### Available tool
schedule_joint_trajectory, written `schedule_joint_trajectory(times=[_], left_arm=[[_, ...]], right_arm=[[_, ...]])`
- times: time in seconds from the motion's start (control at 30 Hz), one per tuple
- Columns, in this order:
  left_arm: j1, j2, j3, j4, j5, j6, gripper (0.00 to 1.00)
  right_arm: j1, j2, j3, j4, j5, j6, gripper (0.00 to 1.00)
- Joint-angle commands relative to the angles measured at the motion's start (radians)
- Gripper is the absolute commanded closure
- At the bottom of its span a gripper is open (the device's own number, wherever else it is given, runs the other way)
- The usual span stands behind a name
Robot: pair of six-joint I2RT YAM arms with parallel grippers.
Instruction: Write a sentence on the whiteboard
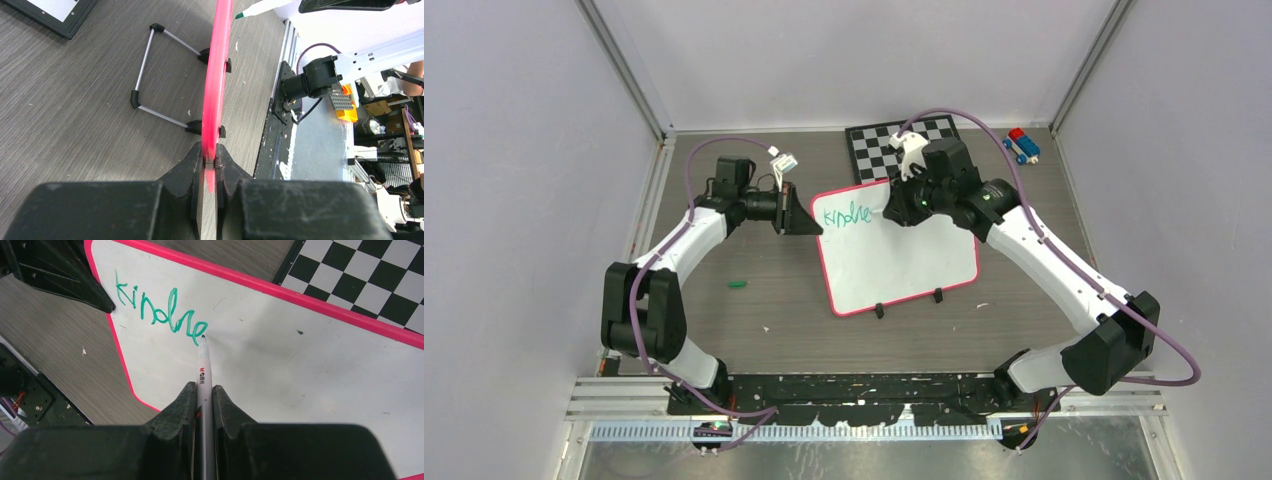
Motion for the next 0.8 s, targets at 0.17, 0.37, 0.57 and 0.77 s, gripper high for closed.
schedule_joint_trajectory(times=[0.17,0.37,0.57,0.77], left_arm=[[-0.007,-0.011,0.006,-0.004,0.029,0.005,1.0],[-0.007,-0.015,0.006,-0.004,0.031,0.004,1.0],[-0.007,-0.014,0.006,-0.004,0.031,0.005,1.0],[-0.007,-0.01,0.005,-0.003,0.031,0.007,1.0]], right_arm=[[-0.01,-0.015,0.056,0.03,0.077,-0.016,1.0],[-0.009,0.009,0.056,0.051,0.078,-0.009,1.0],[-0.003,0.03,0.05,0.058,0.049,0.002,1.0],[0.0,0.019,0.002,0.061,0.05,-0.003,1.0]])
